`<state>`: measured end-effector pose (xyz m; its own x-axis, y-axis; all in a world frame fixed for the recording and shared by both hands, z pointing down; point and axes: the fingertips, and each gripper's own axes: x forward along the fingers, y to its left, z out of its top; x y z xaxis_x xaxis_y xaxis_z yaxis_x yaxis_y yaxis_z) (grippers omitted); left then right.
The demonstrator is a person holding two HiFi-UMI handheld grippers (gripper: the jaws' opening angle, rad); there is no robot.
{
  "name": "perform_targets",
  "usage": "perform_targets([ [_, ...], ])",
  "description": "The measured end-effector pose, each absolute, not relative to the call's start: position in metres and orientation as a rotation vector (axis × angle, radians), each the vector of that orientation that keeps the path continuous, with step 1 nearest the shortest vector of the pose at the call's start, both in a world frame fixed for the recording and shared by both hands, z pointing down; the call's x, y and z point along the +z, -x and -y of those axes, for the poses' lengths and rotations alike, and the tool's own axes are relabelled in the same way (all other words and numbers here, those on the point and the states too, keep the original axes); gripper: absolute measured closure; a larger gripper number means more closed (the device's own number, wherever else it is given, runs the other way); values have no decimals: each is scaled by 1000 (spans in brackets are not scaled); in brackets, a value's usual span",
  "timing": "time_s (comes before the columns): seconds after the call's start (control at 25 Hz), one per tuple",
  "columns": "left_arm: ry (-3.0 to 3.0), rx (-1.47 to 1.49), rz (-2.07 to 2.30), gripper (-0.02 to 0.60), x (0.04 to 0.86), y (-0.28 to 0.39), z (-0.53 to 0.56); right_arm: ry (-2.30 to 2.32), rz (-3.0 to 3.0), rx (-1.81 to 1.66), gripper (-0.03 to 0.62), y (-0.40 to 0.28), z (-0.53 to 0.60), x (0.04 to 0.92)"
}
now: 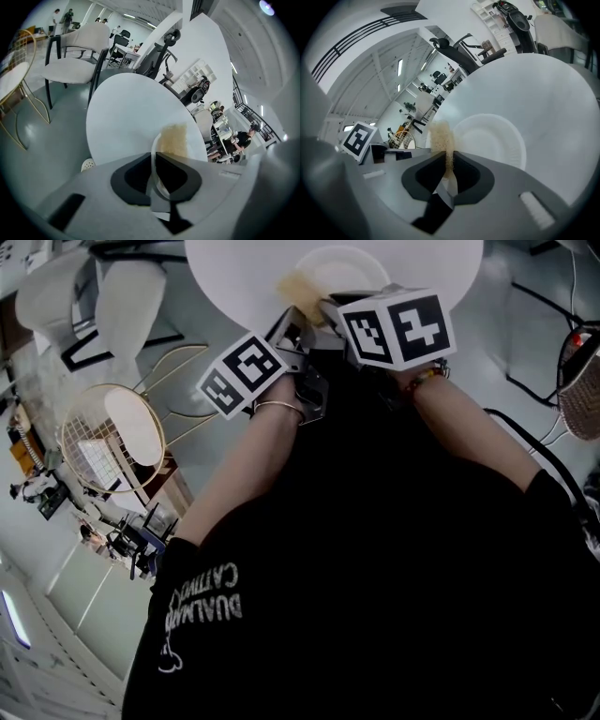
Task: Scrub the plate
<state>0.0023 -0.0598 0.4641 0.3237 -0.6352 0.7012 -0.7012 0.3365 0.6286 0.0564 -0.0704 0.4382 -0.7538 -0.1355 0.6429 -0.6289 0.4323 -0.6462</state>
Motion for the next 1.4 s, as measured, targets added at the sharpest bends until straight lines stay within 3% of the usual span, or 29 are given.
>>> perform_targets([
  [0.92,-1370,73,1303,548,470,3,58,-881,2124,944,543,-118,109,448],
  [1.4,-1383,91,1291,548,471,5,63,-968,2108,945,542,-136,129,445],
])
